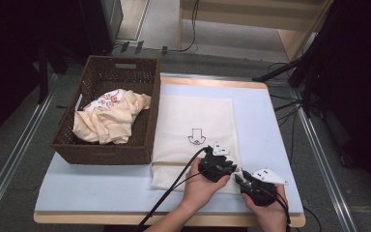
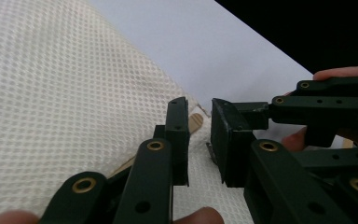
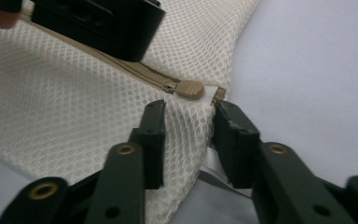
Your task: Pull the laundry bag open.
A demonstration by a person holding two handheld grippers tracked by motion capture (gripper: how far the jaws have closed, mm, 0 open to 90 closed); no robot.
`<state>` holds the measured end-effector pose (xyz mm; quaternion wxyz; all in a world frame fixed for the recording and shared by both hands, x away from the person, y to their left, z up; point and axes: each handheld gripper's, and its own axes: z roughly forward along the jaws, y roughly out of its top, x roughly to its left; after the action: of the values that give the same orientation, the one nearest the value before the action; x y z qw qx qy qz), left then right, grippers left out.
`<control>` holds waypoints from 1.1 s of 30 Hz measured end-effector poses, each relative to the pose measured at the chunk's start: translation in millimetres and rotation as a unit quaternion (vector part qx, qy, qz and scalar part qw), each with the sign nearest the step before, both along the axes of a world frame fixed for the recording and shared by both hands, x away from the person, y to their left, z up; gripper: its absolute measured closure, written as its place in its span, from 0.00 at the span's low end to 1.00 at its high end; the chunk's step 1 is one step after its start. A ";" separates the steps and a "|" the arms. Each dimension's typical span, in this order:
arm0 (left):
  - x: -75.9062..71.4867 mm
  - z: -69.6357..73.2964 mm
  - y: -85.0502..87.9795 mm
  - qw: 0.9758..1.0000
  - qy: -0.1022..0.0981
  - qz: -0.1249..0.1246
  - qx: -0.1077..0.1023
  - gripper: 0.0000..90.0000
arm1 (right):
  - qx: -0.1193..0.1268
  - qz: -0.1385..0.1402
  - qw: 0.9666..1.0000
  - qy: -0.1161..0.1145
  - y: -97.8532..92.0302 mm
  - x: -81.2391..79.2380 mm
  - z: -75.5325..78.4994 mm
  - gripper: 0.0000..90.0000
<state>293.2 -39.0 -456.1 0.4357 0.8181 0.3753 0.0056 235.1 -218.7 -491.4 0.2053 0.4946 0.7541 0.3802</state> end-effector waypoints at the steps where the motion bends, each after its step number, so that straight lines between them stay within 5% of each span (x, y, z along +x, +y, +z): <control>1: -0.5 -1.1 -0.9 1.000 0.002 -0.002 -0.002 0.84 | 0.004 0.000 1.000 0.001 -1.6 0.9 -0.1 0.85; 2: -0.9 -2.4 -1.5 1.000 0.002 -0.004 -0.001 0.83 | 0.012 -0.001 1.000 0.003 -3.4 1.7 -0.3 0.95; 7: 2.3 -13.9 2.5 1.000 0.021 0.008 0.018 0.83 | 0.042 0.005 0.999 0.000 -9.8 3.0 -1.6 0.99; 12: 2.4 -22.3 9.2 0.999 0.033 0.001 -0.002 0.80 | 0.105 0.025 0.993 -0.054 -11.5 -2.1 7.5 1.00; 16: 3.1 -21.4 13.5 0.999 0.032 0.008 -0.016 0.76 | 0.111 0.033 0.990 -0.081 -8.1 -5.5 12.1 1.00; 21: 2.9 -21.0 15.7 0.999 0.034 0.007 -0.032 0.76 | 0.129 0.034 0.988 -0.080 -10.2 -5.5 11.9 1.00; 24: 3.3 -18.3 17.1 0.997 0.035 0.003 -0.065 0.77 | 0.125 0.038 0.988 -0.078 -9.7 -5.0 10.8 1.00; 27: 6.6 -16.0 19.7 0.997 0.036 0.024 -0.071 0.80 | 0.127 0.037 0.988 -0.079 -9.4 -6.1 11.5 1.00; 29: 10.7 -16.6 22.7 0.995 0.054 0.037 -0.076 0.83 | 0.128 0.038 0.988 -0.081 -9.4 -6.9 12.4 1.00; 33: 12.8 -19.5 23.2 0.993 0.080 0.020 -0.081 0.86 | 0.129 0.038 0.988 -0.082 -10.1 -7.2 12.3 1.00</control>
<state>306.0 -15.9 -475.6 0.4692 0.7702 0.4243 -0.0819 227.9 -228.8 -479.1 0.1865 0.4550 0.6977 0.5210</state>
